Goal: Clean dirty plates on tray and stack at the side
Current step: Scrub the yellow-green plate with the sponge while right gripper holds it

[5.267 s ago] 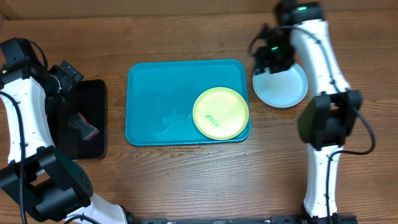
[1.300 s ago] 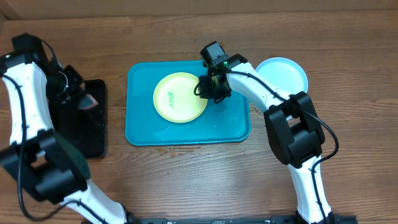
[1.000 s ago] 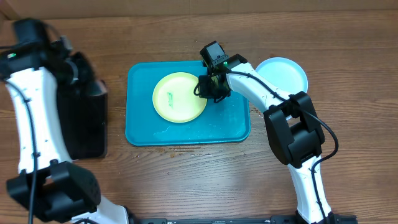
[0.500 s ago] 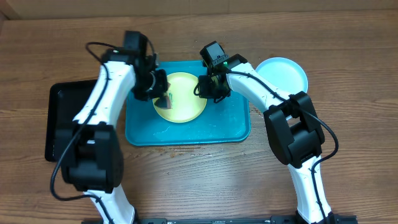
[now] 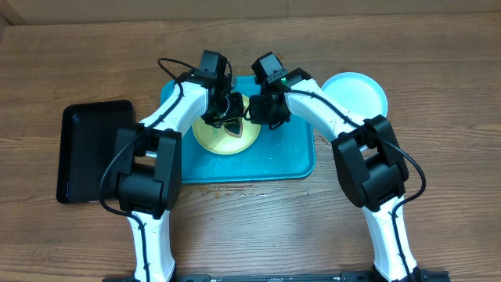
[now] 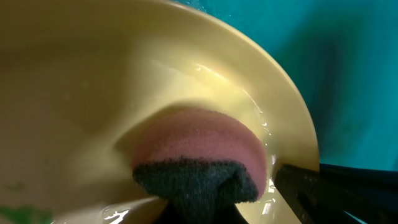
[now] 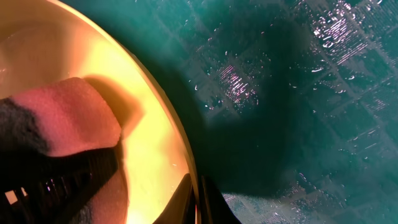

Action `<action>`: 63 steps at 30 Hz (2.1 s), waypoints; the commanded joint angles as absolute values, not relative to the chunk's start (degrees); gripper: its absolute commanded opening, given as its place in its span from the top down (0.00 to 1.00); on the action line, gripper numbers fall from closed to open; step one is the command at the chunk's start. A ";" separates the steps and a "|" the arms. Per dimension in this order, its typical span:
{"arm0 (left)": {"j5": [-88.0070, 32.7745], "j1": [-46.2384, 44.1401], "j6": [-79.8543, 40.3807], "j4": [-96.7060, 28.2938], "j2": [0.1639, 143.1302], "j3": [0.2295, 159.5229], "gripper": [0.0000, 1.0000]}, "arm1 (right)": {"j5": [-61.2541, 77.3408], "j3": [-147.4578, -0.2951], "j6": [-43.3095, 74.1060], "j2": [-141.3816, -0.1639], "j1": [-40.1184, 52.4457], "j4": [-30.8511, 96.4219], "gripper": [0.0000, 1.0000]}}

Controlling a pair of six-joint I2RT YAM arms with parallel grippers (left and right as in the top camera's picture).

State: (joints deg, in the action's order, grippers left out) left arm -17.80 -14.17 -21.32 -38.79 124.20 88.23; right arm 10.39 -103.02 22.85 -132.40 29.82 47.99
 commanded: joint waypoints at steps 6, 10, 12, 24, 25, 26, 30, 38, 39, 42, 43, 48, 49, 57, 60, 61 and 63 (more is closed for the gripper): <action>11.81 -12.64 -23.38 -48.80 128.55 90.76 0.96 | 9.08 -101.25 22.72 -134.69 30.68 49.12 0.96; 19.94 -11.90 -23.38 -54.57 128.55 94.94 0.96 | 9.08 -101.25 22.72 -134.69 30.63 48.23 0.96; 19.94 -11.79 -23.38 -56.71 128.55 97.69 0.96 | 9.08 -101.25 22.72 -134.69 30.63 47.90 0.96; -14.79 -12.82 -23.18 -50.87 130.52 101.25 0.96 | 9.08 -101.25 22.63 -134.69 30.63 47.83 0.96; -14.92 -13.15 -23.18 -50.68 131.02 101.25 0.95 | 9.08 -101.25 22.52 -134.69 30.63 47.83 0.96; -14.90 -13.56 -23.16 -50.68 131.90 101.25 0.96 | 9.08 -101.25 22.52 -134.69 30.63 47.86 0.96; -14.39 -14.44 -21.23 -51.35 134.61 101.25 0.96 | 9.08 -101.25 22.52 -134.69 30.63 48.12 0.96; 3.11 -11.35 -20.34 -56.69 134.61 102.54 0.96 | 9.08 -101.25 22.50 -134.69 30.63 48.73 0.96; 5.41 -10.63 -20.32 -57.45 134.54 102.85 0.96 | 9.08 -101.25 22.50 -134.69 30.63 48.73 0.96; 7.44 -8.67 -20.34 -58.28 134.50 103.22 0.84 | 9.08 -101.25 22.52 -134.69 30.63 48.69 0.96; 7.05 -8.14 -20.34 -58.41 134.50 103.22 0.70 | 9.08 -101.25 22.52 -134.69 30.63 48.69 0.96; -3.11 -6.63 -16.75 -58.22 134.50 103.26 0.57 | 9.08 -101.25 22.52 -134.69 30.63 48.69 0.96; -6.20 -6.61 -15.09 -58.02 134.50 103.28 0.65 | 9.08 -101.25 22.52 -134.69 30.63 48.66 0.96; -15.07 -6.66 -12.36 -57.36 134.45 103.55 0.76 | 9.08 -101.25 22.50 -134.69 30.63 48.69 0.96; -15.07 -6.66 -12.16 -58.54 134.45 104.42 0.78 | 9.08 -101.25 22.52 -134.69 30.63 48.64 0.96; -15.07 -6.66 -12.03 -59.11 134.45 104.90 0.78 | 9.08 -101.25 22.50 -134.69 30.63 48.58 0.96; -15.09 -6.66 -11.51 -60.62 134.45 106.30 0.79 | 9.08 -101.25 22.50 -134.69 30.63 48.34 0.96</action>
